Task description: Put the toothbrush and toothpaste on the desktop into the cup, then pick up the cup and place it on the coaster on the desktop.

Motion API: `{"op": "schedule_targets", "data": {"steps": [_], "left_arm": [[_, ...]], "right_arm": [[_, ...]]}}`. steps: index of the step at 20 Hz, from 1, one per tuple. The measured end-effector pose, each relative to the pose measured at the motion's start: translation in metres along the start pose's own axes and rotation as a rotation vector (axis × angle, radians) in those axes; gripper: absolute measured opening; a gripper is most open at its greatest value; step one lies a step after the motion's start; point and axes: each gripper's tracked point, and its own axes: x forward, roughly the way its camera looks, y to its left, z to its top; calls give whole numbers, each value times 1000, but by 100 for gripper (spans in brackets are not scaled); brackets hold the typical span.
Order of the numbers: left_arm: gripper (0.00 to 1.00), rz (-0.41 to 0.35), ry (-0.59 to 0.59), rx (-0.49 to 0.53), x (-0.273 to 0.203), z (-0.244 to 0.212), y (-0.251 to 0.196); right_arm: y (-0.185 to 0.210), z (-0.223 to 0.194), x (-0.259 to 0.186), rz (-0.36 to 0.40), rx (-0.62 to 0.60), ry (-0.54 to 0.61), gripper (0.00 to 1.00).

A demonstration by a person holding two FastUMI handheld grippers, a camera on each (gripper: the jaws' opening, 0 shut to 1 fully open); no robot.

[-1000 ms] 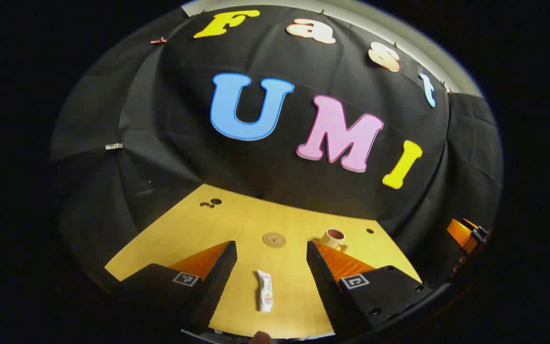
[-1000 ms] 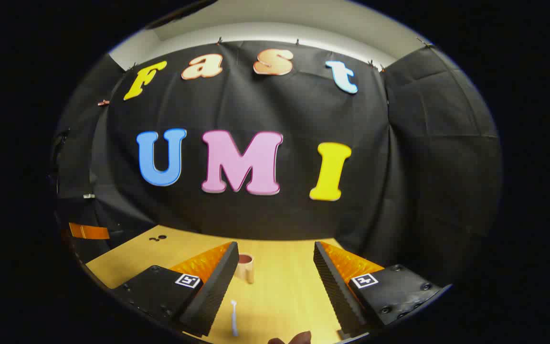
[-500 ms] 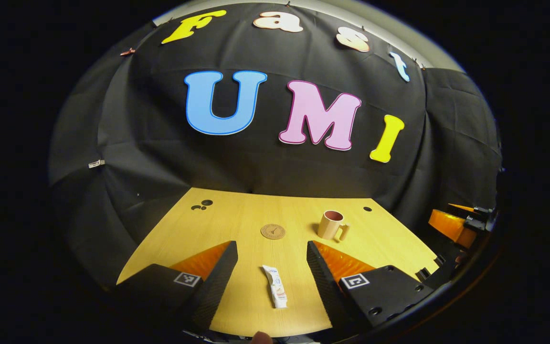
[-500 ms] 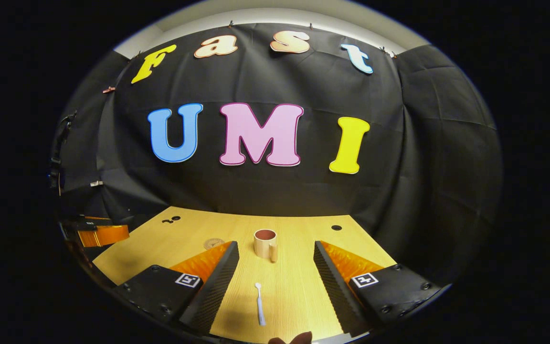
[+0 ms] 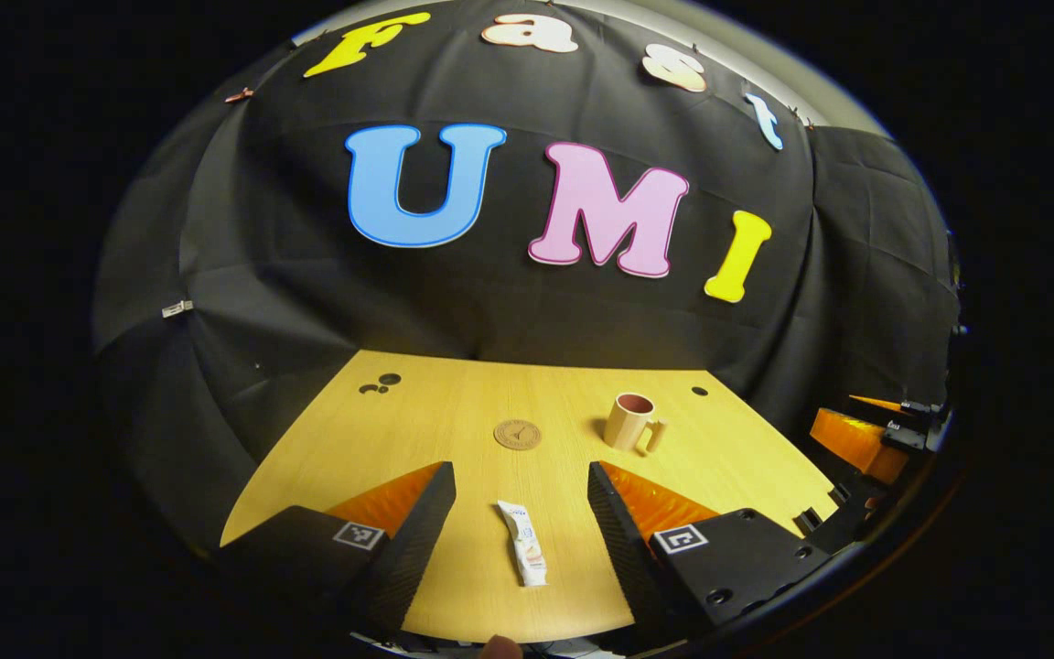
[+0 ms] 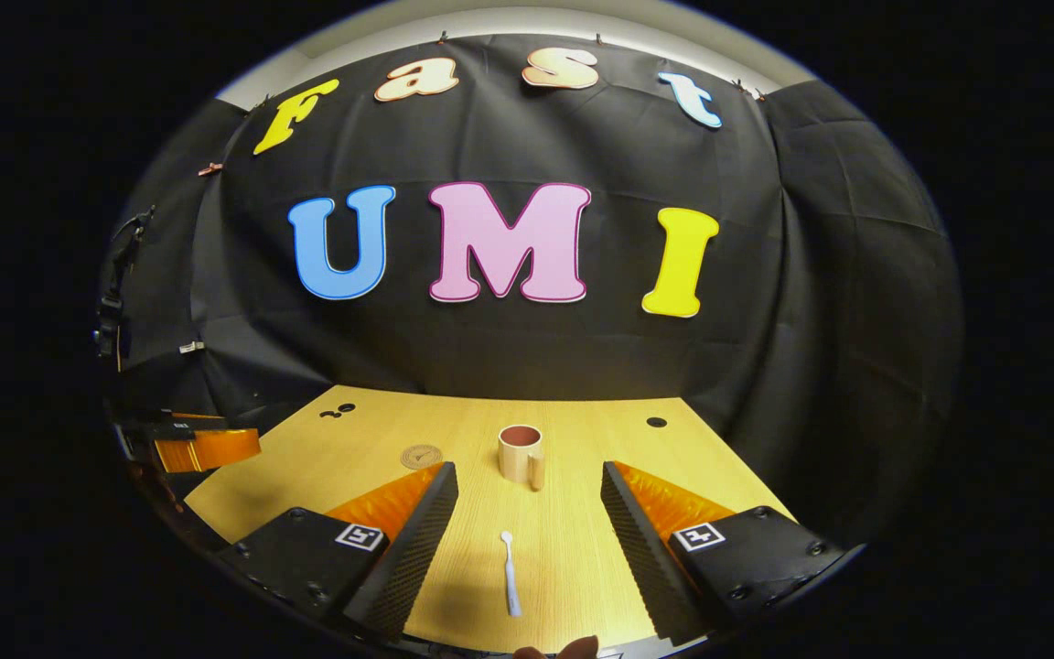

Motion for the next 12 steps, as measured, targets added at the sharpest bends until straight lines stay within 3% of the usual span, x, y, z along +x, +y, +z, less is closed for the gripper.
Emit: {"op": "schedule_targets", "data": {"steps": [6, 12], "left_arm": [[90, -7, 224, 39, 42, -61, -10], [87, 34, 391, 26, 98, -119, -2]], "right_arm": [[-1, -7, -1, -2, -8, 35, 98], [-18, -22, -11, -27, 6, 68, 98]]}}
